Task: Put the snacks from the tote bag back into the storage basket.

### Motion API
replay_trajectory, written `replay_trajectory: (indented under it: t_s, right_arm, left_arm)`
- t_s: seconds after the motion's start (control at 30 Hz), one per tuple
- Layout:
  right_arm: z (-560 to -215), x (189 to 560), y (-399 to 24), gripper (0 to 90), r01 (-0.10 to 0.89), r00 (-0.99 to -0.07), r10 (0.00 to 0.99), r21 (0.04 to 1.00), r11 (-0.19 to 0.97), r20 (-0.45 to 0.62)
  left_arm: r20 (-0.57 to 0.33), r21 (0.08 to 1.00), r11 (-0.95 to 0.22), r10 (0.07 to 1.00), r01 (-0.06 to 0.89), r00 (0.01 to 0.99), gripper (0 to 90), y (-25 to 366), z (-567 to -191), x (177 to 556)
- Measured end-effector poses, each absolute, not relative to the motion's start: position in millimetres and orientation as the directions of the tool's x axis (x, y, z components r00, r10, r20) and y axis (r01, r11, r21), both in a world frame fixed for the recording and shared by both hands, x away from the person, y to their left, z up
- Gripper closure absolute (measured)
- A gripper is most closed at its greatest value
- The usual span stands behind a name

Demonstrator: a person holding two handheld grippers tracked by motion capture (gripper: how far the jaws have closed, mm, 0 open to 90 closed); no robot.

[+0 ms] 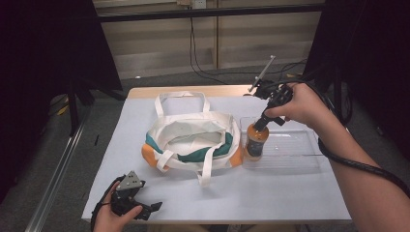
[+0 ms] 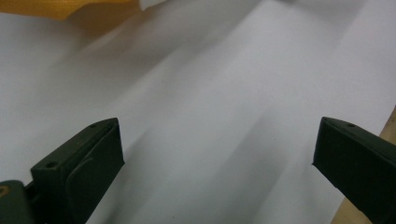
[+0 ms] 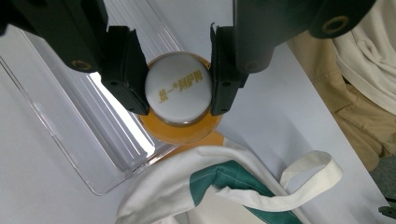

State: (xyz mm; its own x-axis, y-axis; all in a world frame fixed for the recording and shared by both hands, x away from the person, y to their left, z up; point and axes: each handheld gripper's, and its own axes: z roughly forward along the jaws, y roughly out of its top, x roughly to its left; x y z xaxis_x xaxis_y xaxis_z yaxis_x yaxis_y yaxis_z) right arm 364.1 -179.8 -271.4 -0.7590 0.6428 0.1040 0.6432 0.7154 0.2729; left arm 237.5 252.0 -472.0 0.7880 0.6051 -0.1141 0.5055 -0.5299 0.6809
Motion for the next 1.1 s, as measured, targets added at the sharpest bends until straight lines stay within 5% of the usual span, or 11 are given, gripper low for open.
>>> replay_trajectory:
  t_s: [1.1]
  right_arm:
    - [-298.9, 366.8, -174.6, 60.3, 0.634, -0.772, 0.625, 0.216, 0.743, 0.116]
  left_arm:
    - [-0.117, 0.679, -0.528, 0.608, 0.51, 0.785, 1.3, 253.0, -471.7, 237.8]
